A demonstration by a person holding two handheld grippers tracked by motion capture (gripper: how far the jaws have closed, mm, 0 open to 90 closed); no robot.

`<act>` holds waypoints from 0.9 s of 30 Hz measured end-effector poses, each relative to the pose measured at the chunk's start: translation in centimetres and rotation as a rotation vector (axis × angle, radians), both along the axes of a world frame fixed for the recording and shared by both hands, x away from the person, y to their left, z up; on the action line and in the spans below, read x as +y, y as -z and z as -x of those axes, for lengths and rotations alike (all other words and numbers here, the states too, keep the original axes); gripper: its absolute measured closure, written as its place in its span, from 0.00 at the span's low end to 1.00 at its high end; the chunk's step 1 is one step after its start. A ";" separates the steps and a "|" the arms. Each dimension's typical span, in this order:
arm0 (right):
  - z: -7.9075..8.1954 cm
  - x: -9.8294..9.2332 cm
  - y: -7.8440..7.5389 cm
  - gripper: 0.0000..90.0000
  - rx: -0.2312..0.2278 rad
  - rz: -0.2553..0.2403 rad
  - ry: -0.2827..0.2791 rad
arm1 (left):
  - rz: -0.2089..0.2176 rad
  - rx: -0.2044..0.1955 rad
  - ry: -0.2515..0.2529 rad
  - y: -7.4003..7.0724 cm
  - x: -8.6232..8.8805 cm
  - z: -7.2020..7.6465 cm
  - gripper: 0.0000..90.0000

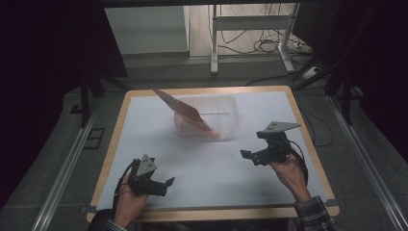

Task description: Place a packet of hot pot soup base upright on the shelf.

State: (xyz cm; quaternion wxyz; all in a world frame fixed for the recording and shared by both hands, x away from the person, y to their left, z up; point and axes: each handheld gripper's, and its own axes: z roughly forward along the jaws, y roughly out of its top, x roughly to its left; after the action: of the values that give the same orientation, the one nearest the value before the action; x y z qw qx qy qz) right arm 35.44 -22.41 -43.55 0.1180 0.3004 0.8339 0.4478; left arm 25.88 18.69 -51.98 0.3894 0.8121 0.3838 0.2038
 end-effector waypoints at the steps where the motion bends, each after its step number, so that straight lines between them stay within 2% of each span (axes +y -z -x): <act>1: 0.2 -0.1 0.1 0.00 -0.004 0.002 0.006 | -0.002 0.000 0.001 0.0 0.0 0.0 0.00; 5: 1.1 -0.9 0.7 0.00 -0.025 -0.003 0.039 | -0.004 0.002 0.000 0.0 0.1 0.0 0.00; 12: 2.5 -2.5 2.2 0.00 -0.020 -0.004 0.091 | -0.028 0.008 0.008 0.2 -0.1 -0.1 0.00; 22: 3.7 -3.7 4.7 0.00 0.010 0.025 0.139 | -0.038 0.003 0.005 0.2 0.1 -0.1 0.00; 27: 3.7 -3.9 5.4 0.00 0.031 0.048 0.151 | -0.042 0.001 0.005 0.3 0.0 -0.1 0.00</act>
State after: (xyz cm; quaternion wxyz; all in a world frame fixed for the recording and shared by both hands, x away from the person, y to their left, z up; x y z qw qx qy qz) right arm 31.73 -26.33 -48.94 0.1457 0.3666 0.8209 0.4130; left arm 25.95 18.74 -52.24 0.3725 0.8211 0.3777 0.2107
